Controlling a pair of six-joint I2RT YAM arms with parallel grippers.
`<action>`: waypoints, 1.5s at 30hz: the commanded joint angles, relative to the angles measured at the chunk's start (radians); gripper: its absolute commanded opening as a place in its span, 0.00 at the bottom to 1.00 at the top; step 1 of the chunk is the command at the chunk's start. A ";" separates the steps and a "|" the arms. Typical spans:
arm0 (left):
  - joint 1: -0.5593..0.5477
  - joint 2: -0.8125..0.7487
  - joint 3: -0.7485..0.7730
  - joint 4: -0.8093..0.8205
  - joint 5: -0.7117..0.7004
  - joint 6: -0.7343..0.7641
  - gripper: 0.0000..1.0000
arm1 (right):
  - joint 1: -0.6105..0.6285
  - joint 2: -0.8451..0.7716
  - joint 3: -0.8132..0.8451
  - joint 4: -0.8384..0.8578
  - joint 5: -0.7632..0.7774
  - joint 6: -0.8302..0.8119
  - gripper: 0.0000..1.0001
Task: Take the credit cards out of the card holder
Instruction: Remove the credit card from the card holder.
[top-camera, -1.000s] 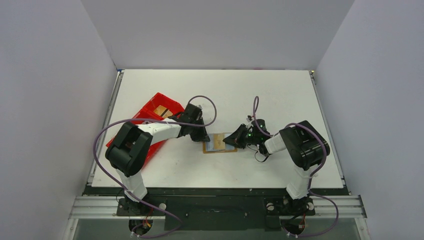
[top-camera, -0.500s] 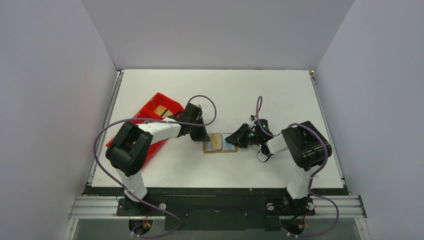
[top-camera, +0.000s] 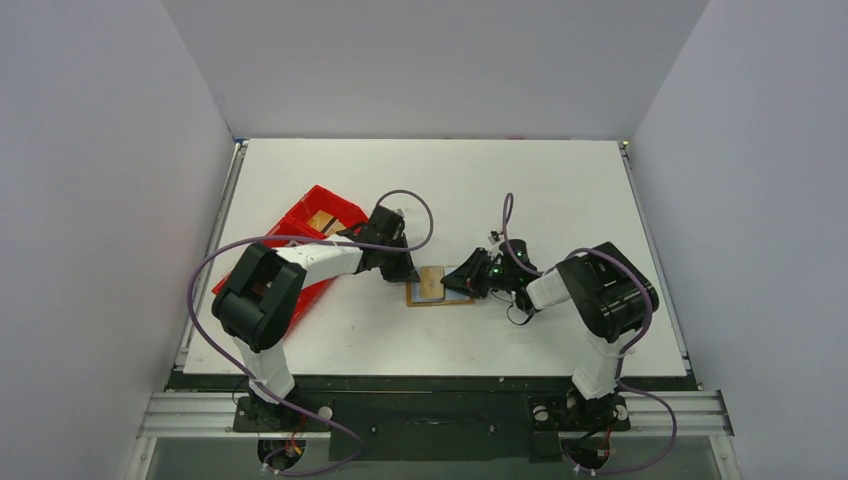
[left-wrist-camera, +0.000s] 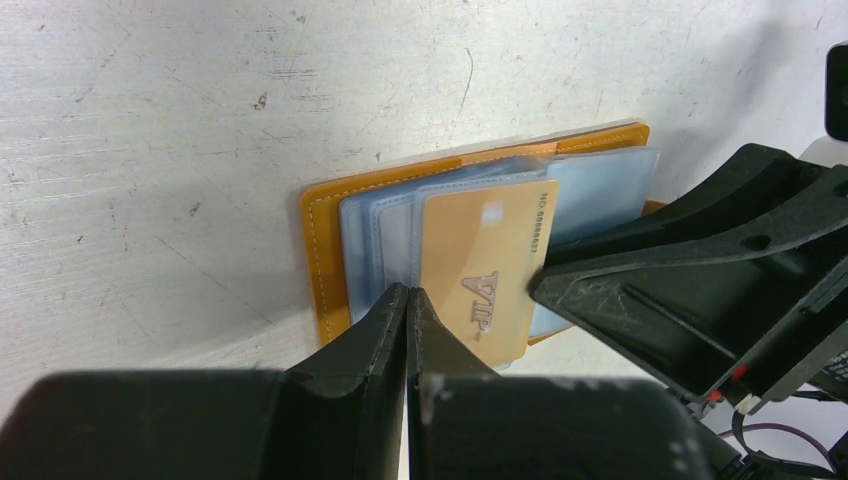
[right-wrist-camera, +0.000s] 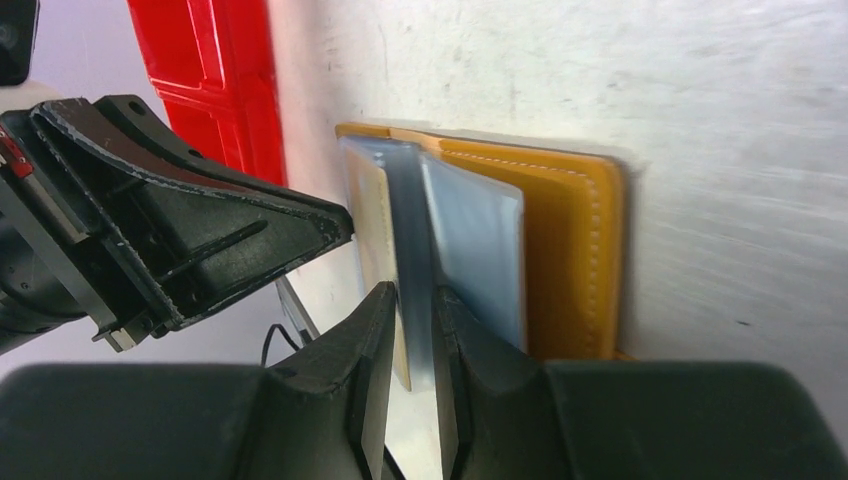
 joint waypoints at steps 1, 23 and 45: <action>0.004 0.050 -0.012 -0.095 -0.083 0.037 0.00 | 0.037 0.014 0.043 0.017 0.029 -0.009 0.17; 0.004 0.046 -0.019 -0.094 -0.085 0.035 0.00 | 0.025 0.035 -0.006 0.149 0.016 0.055 0.11; 0.004 0.061 -0.012 -0.111 -0.095 0.035 0.00 | 0.000 0.024 -0.050 0.187 0.020 0.062 0.00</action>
